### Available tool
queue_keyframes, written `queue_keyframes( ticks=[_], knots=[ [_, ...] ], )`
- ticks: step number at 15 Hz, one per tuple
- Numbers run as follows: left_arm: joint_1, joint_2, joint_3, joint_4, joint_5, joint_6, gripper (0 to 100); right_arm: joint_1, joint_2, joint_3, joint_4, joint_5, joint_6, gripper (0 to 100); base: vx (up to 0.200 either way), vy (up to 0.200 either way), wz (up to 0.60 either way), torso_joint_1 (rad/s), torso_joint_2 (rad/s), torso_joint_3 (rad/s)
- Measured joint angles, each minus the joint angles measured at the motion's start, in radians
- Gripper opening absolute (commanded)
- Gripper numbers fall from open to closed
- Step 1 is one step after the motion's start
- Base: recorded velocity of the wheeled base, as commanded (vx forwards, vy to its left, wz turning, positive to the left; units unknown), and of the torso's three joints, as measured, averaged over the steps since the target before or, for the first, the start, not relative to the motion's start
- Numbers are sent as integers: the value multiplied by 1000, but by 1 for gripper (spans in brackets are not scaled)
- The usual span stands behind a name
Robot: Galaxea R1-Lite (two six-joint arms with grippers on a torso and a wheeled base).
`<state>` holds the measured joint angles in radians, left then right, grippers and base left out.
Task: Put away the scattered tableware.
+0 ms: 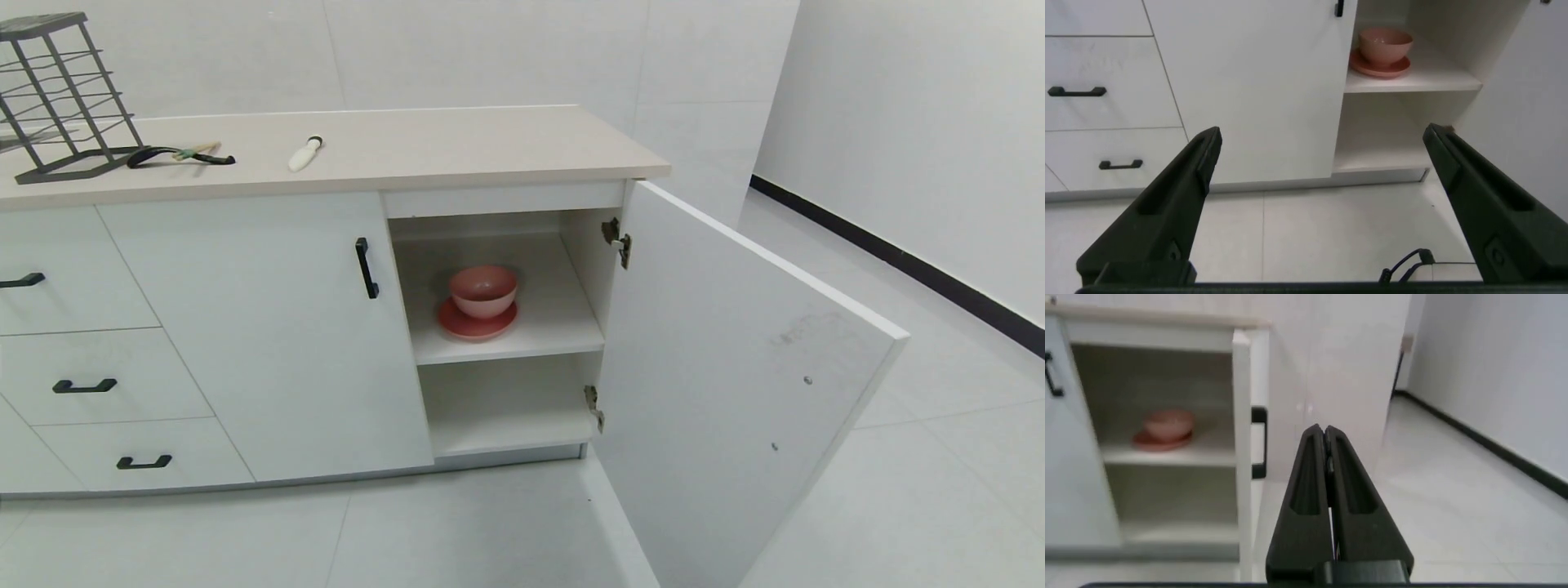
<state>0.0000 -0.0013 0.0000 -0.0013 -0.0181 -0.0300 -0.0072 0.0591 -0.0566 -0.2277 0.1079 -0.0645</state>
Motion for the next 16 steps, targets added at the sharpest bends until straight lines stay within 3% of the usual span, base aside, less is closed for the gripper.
queue_keyframes(
  ticks=[4,12,16],
  knots=[
    [0,0,0,0,0,-1,100,-6,344,-80,-133,37,-74,0,0,0,0,0,0,0],
    [0,0,0,0,0,-1,100,-11,1158,-80,-778,120,-129,0,0,0,0,0,0,0],
    [0,0,0,1,0,-3,100,10,1436,-80,-1083,268,-159,0,0,0,0,0,0,0]
  ],
)
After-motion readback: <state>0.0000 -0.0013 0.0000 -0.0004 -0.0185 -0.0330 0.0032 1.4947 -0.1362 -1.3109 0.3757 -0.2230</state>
